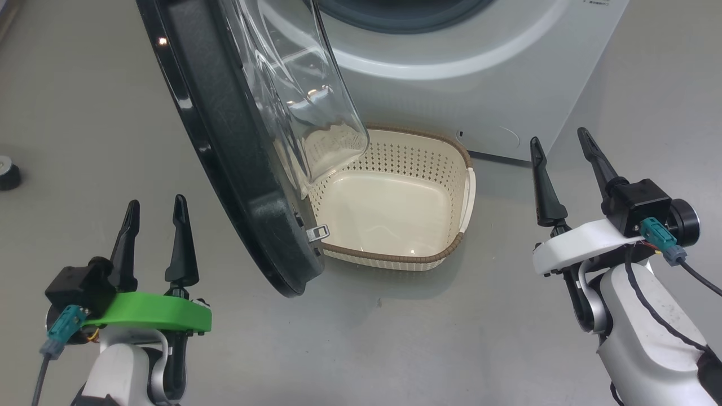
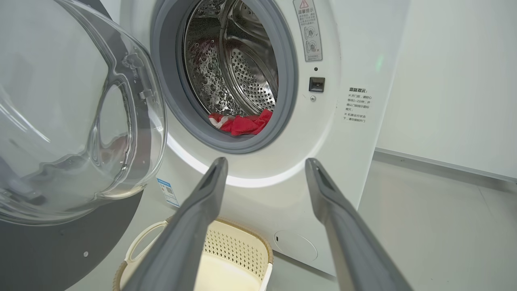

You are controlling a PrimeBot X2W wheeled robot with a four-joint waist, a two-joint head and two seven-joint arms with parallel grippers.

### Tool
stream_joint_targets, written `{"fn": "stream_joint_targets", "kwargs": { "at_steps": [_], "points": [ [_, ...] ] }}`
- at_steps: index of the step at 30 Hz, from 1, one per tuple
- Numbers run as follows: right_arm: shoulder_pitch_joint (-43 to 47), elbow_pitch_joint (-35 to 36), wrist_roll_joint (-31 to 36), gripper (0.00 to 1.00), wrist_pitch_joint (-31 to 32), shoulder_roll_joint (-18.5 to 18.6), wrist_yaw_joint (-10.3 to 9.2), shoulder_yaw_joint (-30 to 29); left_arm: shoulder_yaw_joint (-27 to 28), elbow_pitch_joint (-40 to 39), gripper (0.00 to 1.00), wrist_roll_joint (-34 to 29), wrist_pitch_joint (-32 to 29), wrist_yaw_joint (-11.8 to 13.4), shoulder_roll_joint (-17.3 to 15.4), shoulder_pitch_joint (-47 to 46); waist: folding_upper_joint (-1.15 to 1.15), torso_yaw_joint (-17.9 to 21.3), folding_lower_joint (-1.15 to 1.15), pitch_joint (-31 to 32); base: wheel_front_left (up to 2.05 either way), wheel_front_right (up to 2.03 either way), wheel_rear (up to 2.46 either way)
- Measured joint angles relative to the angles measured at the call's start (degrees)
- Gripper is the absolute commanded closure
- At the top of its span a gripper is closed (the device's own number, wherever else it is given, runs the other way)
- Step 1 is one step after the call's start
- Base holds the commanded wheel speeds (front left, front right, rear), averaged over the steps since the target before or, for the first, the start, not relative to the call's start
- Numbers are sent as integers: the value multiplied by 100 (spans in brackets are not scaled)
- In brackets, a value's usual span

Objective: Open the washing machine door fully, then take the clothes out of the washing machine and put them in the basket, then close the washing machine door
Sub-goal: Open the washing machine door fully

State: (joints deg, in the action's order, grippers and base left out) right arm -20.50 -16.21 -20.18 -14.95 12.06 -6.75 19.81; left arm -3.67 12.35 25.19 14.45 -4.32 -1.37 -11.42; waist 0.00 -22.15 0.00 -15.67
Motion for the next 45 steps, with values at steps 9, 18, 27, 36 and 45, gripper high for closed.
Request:
{"fn": "stream_joint_targets", "kwargs": {
  "at_steps": [9,18,27,36,45],
  "points": [
    [70,-12,19,0,0,-60,1,-65,-12,2,22,0,0,0,0,0,0,-4,0,-6,0,0,0],
    [85,-9,154,0,0,-80,14,-130,49,-279,100,2,-1,-2,0,-5,0,-17,0,-13,0,0,0],
    [105,-10,212,0,0,-118,82,-220,537,-1385,100,46,21,-59,-1,-123,0,-64,0,-5,0,0,0],
    [129,-37,240,0,0,-159,163,-303,458,-2807,100,-182,33,-214,-1,-421,0,-101,0,40,0,0,0],
    [222,-108,292,0,0,-254,265,-337,-598,-3856,100,-321,34,-261,-11,-498,0,-113,0,135,0,0,0]
  ]
}}
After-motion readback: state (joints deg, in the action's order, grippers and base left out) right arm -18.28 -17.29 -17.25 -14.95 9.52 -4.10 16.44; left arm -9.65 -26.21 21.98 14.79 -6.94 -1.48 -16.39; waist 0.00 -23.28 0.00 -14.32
